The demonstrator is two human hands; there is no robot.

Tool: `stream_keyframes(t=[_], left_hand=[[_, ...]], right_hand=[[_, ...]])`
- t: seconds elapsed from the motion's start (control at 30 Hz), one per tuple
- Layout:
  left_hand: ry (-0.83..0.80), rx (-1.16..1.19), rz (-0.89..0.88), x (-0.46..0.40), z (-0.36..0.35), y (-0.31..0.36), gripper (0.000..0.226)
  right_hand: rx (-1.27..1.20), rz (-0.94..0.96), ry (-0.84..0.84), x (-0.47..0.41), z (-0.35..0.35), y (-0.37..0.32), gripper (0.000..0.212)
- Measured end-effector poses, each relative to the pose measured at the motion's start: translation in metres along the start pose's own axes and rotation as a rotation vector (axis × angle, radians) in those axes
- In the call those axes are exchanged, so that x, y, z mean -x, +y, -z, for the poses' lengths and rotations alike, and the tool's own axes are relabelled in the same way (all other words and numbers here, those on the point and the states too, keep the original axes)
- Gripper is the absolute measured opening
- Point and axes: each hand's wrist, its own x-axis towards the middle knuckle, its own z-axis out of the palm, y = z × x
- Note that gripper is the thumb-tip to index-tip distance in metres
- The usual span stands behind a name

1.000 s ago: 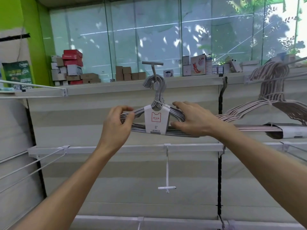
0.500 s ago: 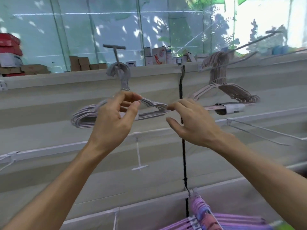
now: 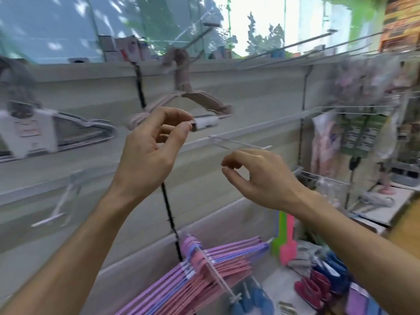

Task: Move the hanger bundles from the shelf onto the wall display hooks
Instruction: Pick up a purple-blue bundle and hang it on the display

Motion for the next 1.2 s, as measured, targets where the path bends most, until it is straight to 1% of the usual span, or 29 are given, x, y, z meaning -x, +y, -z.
stream_keyframes(t=[0.2, 0.33, 0.63, 0.93, 1.03, 1.2], left_hand=[[-0.076, 0.180, -0.007, -0.015, -0.116, 0.030, 0.016], [-0.133, 0.275, -0.033, -0.022, -0.194, 0.058, 0.021], [-0.291, 0.521, -0.076, -0.022, -0.356, 0.117, 0.013], [-0.457, 0.694, -0.120, -0.040, -0.489, 0.143, 0.014], [-0.508, 0.731, -0.125, -0.048, -0.536, 0.140, 0.017], [-0.602, 0.796, -0.100, -0.058, -0.628, 0.128, 0.013]], right_hand=[[0.109, -0.144, -0.033, 0.068, 0.067, 0.076, 0.016], [0.179, -0.241, -0.073, 0.118, 0.114, 0.130, 0.018], [0.264, -0.456, -0.069, 0.219, 0.200, 0.230, 0.022], [0.360, -0.719, -0.096, 0.286, 0.242, 0.315, 0.021], [0.404, -0.796, -0.110, 0.303, 0.252, 0.346, 0.019], [0.448, -0.952, -0.146, 0.335, 0.261, 0.406, 0.021]])
